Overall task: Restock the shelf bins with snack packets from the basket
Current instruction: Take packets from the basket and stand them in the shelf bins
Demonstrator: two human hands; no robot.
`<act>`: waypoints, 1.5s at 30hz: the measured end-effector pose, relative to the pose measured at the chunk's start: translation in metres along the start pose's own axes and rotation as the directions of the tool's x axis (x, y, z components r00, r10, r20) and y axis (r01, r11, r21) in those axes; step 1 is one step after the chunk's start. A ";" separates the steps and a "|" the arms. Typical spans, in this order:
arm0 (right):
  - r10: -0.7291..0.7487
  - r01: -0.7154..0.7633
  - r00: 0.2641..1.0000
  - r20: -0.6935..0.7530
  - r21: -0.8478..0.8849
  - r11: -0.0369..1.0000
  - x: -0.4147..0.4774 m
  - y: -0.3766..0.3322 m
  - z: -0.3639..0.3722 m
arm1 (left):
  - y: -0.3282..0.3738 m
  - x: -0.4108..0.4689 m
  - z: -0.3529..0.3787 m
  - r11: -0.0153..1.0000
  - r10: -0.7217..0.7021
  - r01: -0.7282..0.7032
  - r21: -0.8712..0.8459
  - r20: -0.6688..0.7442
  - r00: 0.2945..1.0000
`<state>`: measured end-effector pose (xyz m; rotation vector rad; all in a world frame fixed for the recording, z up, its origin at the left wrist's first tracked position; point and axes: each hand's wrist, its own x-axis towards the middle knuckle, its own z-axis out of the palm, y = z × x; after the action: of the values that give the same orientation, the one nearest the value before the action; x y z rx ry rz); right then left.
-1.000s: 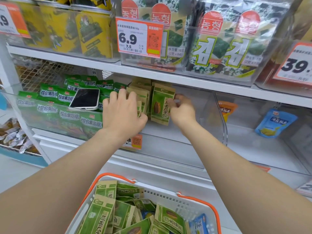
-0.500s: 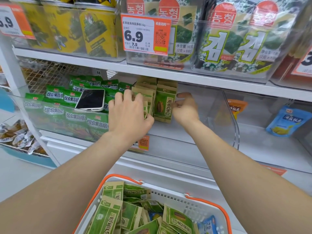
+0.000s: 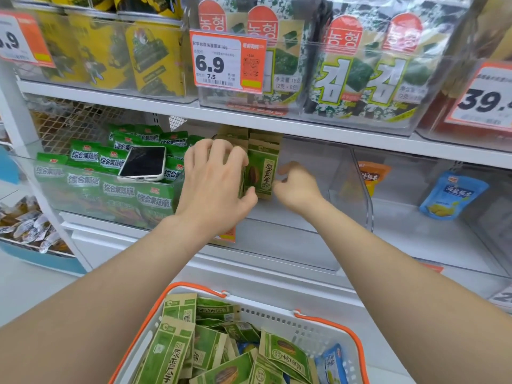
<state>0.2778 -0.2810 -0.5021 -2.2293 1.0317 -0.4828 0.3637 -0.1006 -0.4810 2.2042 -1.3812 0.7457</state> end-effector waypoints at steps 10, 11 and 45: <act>-0.413 0.566 0.824 0.388 -0.533 0.629 -0.130 -0.009 -0.062 | 0.047 -0.033 -0.025 0.980 0.200 -0.154 -0.129 0.678 0.707; -0.362 0.584 0.806 0.469 -0.529 0.616 -0.139 -0.003 -0.061 | 0.053 -0.045 -0.022 0.973 0.222 -0.194 -0.129 0.761 0.610; 0.265 0.686 0.521 0.811 -0.583 0.436 -0.237 0.055 0.000 | 0.125 -0.249 0.053 0.920 0.389 -0.013 -0.392 0.916 -0.093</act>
<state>0.0995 -0.1237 -0.5544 -2.9342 0.3195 1.3583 0.1722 -0.0159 -0.6726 2.1541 -2.2434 -1.5009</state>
